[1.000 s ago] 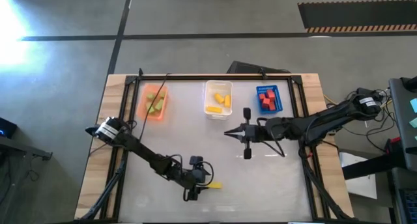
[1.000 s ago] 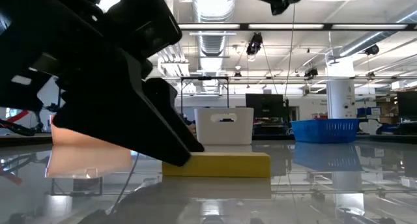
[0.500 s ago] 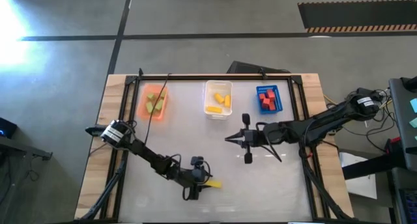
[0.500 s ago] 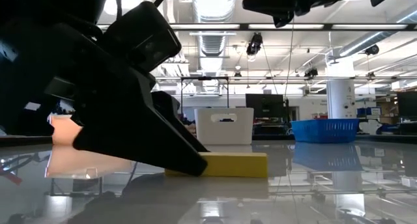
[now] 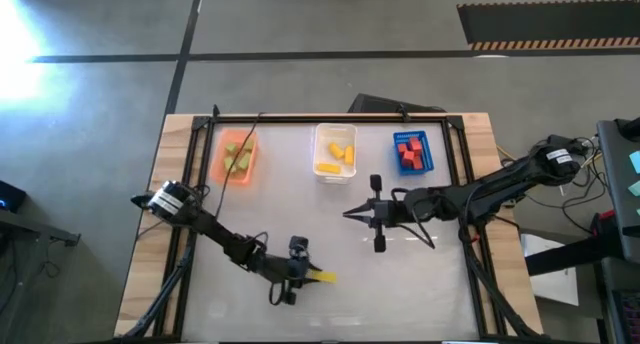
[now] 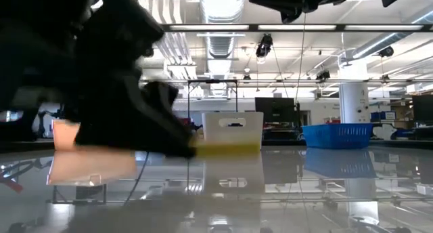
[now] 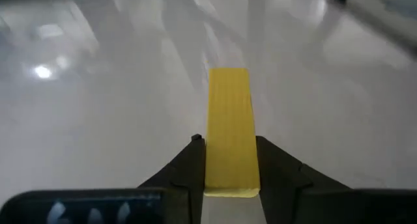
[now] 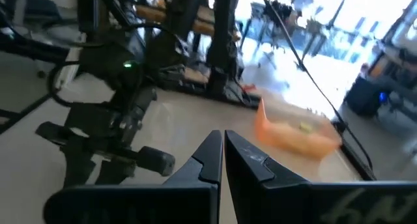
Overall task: Sort & place blocks by color
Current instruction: Put the yellow block into the white bin
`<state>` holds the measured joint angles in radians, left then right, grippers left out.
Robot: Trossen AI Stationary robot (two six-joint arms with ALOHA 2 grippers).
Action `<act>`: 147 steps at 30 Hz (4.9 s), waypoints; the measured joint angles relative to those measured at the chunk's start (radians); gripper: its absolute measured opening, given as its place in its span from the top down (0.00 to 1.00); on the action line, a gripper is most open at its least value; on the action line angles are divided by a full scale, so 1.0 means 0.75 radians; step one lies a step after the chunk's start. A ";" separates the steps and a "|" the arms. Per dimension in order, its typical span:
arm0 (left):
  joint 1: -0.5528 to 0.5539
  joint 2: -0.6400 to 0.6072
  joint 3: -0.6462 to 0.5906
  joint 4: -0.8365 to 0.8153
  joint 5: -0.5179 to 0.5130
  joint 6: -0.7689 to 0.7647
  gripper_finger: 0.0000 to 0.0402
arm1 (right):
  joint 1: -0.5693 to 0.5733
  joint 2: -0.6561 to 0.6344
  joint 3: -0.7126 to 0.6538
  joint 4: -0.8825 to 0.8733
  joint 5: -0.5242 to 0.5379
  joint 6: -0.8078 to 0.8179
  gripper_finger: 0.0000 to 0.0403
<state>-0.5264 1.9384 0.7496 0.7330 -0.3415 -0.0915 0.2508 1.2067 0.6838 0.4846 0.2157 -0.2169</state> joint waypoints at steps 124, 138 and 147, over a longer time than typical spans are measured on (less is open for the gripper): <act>0.007 -0.491 -0.547 0.794 -0.600 0.094 0.34 | -0.455 0.575 0.801 -0.918 0.267 0.203 0.79; 0.011 -0.491 -0.548 0.794 -0.600 0.096 0.34 | -0.789 0.578 0.353 -0.305 0.085 0.448 0.79; 0.012 -0.491 -0.549 0.792 -0.600 0.108 0.34 | -0.795 0.578 0.246 -0.168 0.087 0.492 0.79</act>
<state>-0.5171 1.5701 0.3378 1.3273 -0.7918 -0.0102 -0.3454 1.6402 0.8681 0.3585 0.2809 0.1520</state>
